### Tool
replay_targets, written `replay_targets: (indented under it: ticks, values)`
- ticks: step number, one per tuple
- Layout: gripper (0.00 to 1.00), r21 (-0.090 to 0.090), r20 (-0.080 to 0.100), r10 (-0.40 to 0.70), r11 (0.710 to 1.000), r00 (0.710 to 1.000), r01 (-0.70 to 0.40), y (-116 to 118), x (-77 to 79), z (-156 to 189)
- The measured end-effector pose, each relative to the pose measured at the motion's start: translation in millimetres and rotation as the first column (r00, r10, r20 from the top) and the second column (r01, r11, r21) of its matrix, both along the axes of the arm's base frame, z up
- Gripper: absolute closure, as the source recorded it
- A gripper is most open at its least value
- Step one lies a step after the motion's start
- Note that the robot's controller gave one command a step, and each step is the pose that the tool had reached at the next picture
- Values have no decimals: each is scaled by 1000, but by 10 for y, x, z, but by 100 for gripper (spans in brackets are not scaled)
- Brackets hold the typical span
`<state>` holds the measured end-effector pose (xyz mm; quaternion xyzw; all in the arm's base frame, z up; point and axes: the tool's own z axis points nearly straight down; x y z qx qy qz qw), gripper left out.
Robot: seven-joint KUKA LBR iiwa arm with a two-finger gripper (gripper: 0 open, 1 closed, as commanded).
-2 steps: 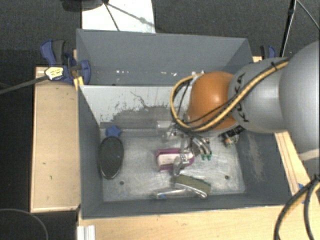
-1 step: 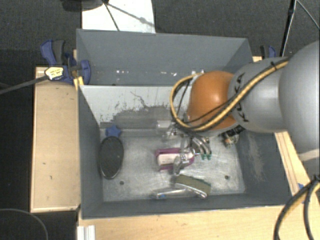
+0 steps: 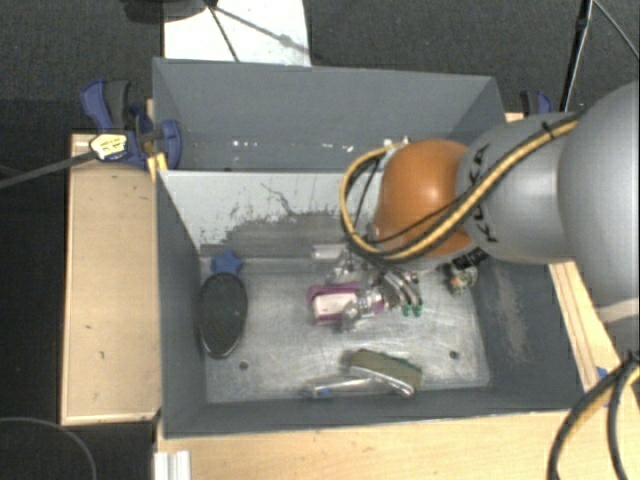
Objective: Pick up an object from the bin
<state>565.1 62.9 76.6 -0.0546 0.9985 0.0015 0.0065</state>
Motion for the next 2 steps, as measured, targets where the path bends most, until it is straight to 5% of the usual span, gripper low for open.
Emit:
replay_targets:
  ticks: [2]
  values:
    - [100,-2,-8,-8,1000,1000,8,4,15,399]
